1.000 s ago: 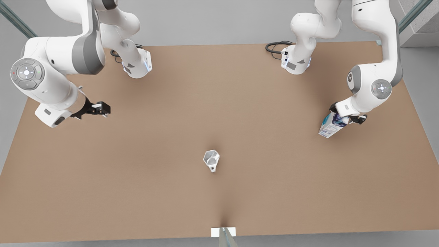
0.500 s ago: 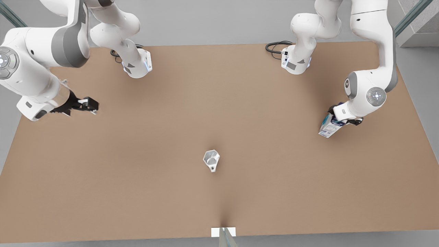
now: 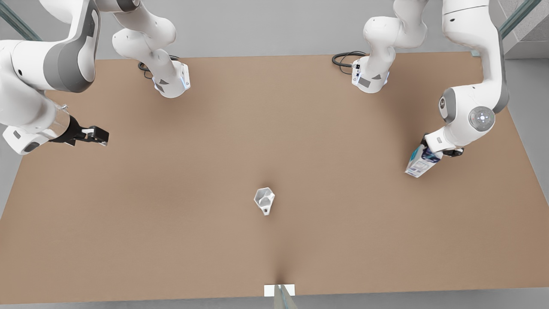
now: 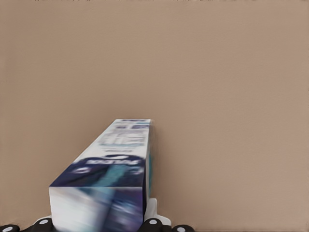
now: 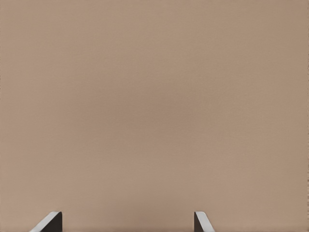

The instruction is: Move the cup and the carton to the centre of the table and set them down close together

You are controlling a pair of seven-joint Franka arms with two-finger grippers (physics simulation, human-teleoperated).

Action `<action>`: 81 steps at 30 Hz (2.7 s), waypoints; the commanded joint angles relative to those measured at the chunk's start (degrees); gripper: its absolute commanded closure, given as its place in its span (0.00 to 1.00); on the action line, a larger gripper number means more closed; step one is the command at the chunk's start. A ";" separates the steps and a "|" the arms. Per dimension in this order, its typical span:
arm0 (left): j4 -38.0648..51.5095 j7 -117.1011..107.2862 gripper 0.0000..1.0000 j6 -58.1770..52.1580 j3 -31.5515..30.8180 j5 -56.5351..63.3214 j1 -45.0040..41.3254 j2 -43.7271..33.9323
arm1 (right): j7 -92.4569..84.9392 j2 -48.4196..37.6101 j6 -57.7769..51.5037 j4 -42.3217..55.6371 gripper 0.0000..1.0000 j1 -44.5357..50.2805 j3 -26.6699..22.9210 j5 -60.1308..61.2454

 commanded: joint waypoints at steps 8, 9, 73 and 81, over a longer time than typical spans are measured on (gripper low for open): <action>2.93 -25.59 0.44 -3.08 -5.35 -2.77 -3.18 -0.28 | -0.27 0.08 0.18 0.00 0.00 -0.05 -0.01 0.09; 3.72 -26.73 0.44 -3.52 -5.35 -7.42 -3.18 -0.19 | -0.35 0.08 0.09 0.00 0.00 -0.05 -0.01 0.09; 38.26 -112.95 0.00 -4.23 -26.27 -16.39 -19.35 30.57 | -3.69 1.31 0.18 -0.17 0.00 -1.02 -0.19 0.26; 38.26 -112.95 0.00 -4.23 -26.27 -16.30 -19.35 30.57 | -3.87 1.31 0.18 -0.17 0.00 -1.02 -0.28 0.18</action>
